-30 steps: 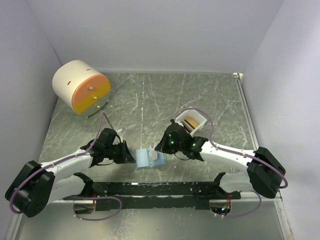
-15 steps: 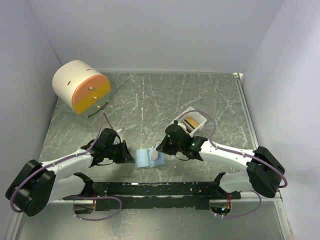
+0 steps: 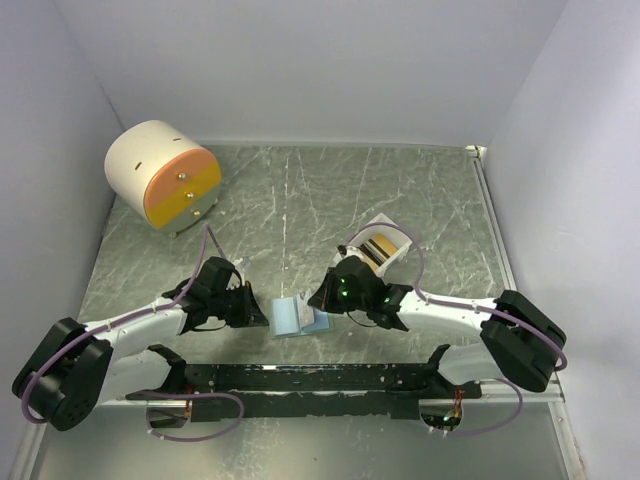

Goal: Put the credit cards into the card holder
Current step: Insert the credit card into the card holder.

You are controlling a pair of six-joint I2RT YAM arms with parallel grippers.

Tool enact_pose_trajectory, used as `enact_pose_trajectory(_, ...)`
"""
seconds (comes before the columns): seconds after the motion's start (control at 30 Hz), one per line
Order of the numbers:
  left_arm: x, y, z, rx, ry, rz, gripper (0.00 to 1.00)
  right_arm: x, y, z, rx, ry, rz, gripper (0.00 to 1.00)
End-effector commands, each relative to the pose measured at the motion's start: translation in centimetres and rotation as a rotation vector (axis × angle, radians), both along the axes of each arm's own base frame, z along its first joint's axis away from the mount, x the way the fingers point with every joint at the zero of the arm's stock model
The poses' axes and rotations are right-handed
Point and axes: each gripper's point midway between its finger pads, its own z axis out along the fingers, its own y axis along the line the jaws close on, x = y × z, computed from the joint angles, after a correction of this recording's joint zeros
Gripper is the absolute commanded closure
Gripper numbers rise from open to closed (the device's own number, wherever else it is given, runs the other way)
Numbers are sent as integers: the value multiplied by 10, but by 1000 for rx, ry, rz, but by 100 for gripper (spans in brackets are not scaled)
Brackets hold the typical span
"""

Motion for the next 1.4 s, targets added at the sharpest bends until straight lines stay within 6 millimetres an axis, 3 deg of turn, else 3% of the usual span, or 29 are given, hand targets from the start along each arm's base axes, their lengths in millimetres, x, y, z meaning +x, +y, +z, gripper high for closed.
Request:
enact_pose_trajectory(0.0, 1, 2, -1, 6, -10, 3, 84, 8, 5, 9, 30, -103, 30, 100)
enact_pose_trajectory(1.0, -1, 0, -1, -1, -1, -6, 83, 3, 1, -22, 34, -54, 8, 100)
enact_pose_trajectory(1.37, 1, -1, 1, 2, -2, -10, 83, -4, -9, -45, -58, -45, 54, 100)
